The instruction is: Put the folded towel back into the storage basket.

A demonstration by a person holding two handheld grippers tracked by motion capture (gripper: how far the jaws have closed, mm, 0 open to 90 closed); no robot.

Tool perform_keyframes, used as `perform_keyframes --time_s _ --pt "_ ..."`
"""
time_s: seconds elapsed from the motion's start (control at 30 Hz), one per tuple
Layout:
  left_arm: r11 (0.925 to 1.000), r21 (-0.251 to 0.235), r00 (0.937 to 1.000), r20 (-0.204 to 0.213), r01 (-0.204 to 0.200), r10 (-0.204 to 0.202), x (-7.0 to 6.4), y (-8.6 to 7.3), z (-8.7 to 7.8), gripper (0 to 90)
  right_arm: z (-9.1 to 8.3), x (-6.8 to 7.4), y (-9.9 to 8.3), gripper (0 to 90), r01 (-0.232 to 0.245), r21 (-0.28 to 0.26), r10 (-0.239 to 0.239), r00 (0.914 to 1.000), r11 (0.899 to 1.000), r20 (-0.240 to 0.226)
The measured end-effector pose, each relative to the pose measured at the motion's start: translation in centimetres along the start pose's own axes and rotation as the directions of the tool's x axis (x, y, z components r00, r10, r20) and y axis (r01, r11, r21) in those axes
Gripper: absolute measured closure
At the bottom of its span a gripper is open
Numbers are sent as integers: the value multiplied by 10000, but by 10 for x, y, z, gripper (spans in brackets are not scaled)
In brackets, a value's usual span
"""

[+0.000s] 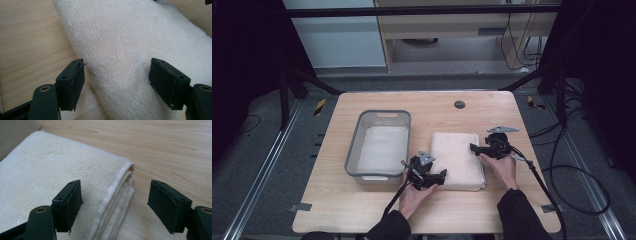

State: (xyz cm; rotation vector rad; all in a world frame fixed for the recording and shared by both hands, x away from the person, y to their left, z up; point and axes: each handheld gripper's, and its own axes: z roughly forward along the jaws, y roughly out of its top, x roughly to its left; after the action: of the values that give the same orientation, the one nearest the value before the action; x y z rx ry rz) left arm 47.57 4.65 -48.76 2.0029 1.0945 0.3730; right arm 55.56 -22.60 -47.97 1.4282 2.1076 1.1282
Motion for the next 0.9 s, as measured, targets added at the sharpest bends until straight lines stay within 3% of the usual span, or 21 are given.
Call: perform_keyframes --time_s 0.27,0.63,0.9 --pt "10000 78 10000 58 9 -9 0 -5 4 271 7 1 -3 273 -37 233 38 10000 9997 -18" --pt "9988 347 9988 333 359 -371 3 -5 9 280 14 0 -7 295 -577 586 594 9979 9966 -272" --pt "9978 419 9974 470 518 -538 4 -6 12 282 17 -1 -8 375 -967 831 1024 9925 9918 -668"
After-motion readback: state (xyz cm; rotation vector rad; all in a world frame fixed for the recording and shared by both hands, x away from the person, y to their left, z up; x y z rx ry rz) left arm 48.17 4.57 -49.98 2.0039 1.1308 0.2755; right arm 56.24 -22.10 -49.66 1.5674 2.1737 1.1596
